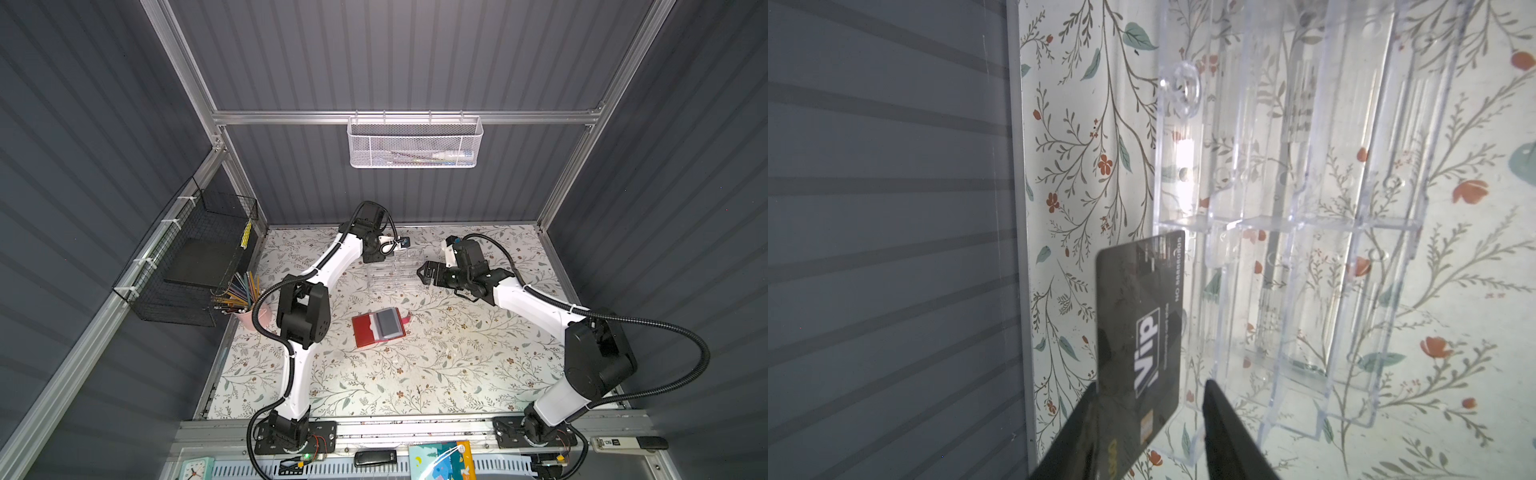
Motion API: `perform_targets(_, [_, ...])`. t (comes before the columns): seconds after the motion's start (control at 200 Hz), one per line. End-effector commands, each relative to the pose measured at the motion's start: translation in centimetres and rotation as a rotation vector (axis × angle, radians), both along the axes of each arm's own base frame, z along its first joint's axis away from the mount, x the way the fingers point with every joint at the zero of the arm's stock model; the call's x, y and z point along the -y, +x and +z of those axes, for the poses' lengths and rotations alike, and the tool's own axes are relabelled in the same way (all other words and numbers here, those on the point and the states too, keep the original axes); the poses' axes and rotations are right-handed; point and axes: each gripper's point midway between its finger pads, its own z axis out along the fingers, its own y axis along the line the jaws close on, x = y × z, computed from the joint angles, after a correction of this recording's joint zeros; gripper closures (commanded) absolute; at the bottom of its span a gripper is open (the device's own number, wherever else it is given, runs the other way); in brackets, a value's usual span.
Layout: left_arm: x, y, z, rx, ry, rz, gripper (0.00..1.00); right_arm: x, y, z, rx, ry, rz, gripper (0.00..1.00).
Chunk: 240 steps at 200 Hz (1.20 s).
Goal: Take the credit cards out of the card holder
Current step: Place the credit card in the storage box.
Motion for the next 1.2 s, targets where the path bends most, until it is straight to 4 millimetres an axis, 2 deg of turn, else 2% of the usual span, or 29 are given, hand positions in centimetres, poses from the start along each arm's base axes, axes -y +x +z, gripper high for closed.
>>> perform_targets(0.0, [-0.4, -1.4, -2.0, -0.051, 0.081, -0.113, 0.59, 0.0, 0.0, 0.5, 0.012, 0.015, 0.003, 0.01])
perform_targets(0.055, [-0.4, -1.6, -2.1, -0.052, 0.077, -0.114, 0.55, 0.0, 0.1, 0.5, 0.011, 0.018, 0.004, 0.01])
perform_targets(0.185, [-0.6, -1.6, -2.5, -0.06, 0.071, -0.107, 0.54, -0.3, 0.1, 0.4, 0.007, 0.024, 0.009, 0.01])
perform_targets(0.34, [-0.6, -1.4, -2.4, -0.055, 0.053, -0.099, 0.47, -0.2, 0.1, 0.3, 0.006, 0.02, 0.006, 0.01])
perform_targets(0.555, [-0.2, -1.3, -1.6, -0.023, 0.0, -0.097, 0.32, -0.3, 0.1, 0.0, 0.001, 0.023, 0.01, 0.01])
perform_targets(0.705, [-0.1, -1.6, -1.4, -0.029, -0.02, -0.093, 0.26, -0.2, 0.1, -0.1, -0.001, 0.02, 0.006, 0.01])
perform_targets(0.725, [-0.1, -1.7, -1.3, -0.028, -0.025, -0.092, 0.22, -0.2, 0.1, 0.0, -0.001, 0.021, 0.005, 0.01])
perform_targets(0.755, [0.0, -1.7, -1.3, -0.021, -0.029, -0.093, 0.03, -0.3, 0.1, 0.0, 0.0, 0.023, 0.007, 0.01])
perform_targets(0.77, [-0.1, -1.7, -1.3, -0.02, -0.029, -0.092, 0.01, -0.2, 0.1, 0.0, -0.001, 0.022, 0.008, 0.01])
perform_targets(1.196, [0.1, -1.9, 1.1, 0.035, -0.119, -0.073, 0.0, -0.2, -0.1, 0.0, -0.001, 0.026, 0.008, 0.01])
